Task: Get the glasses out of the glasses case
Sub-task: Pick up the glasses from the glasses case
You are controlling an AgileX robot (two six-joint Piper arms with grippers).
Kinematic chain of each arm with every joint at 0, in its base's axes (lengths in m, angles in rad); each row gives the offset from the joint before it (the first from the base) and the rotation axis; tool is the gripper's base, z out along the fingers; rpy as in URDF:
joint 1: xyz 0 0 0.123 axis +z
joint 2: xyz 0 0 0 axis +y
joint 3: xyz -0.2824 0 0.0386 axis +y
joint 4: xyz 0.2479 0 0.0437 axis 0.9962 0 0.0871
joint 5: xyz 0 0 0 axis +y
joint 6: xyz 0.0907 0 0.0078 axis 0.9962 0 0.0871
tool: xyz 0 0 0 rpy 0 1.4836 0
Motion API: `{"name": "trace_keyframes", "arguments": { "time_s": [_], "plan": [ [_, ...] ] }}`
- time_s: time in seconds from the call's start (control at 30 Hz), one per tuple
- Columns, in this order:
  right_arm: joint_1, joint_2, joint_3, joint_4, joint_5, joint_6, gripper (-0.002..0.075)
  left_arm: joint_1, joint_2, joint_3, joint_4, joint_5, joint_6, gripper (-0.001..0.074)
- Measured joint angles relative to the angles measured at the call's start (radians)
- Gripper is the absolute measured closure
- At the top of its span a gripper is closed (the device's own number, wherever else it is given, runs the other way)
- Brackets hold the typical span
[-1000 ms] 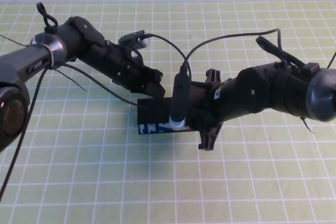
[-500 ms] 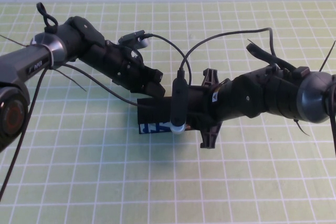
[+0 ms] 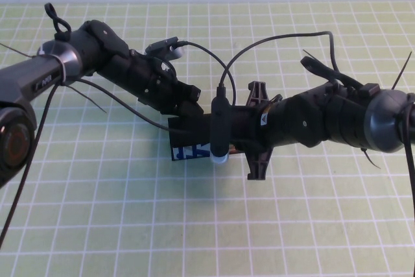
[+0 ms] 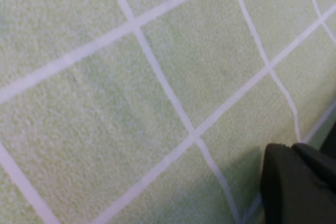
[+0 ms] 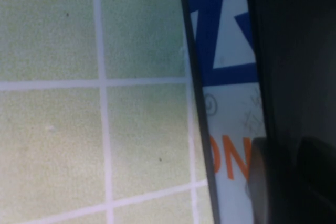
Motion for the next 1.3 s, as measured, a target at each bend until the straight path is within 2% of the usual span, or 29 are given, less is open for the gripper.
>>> {"name": "trace_keyframes", "arguments": {
  "time_s": [0.43,0.77,0.9,1.03,1.13,1.3],
  "plan": [
    [0.000,-0.062,0.000,0.019,0.006,0.000,0.0725,0.003,-0.013,-0.007,0.013,0.007,0.004,0.0739],
    [0.000,-0.062,0.000,0.035,-0.009,0.000,0.0727,0.073,-0.297,0.011,0.098,0.016,0.048,0.0739],
    [0.000,-0.062,0.000,0.054,-0.035,0.002,0.0729,0.075,-0.459,0.193,0.022,-0.021,0.220,0.0739],
    [0.000,-0.062,0.000,0.068,-0.060,0.004,0.0731,0.069,-0.582,0.471,-0.193,-0.103,0.603,0.0739],
    [0.000,-0.062,0.000,0.075,-0.068,0.004,0.0732,0.069,-0.598,0.645,-0.365,-0.127,0.896,0.0739],
    [0.000,-0.062,0.000,0.091,-0.076,0.004,0.0732,0.069,-0.543,0.785,-0.468,-0.139,1.098,0.0739]
  ]
}}
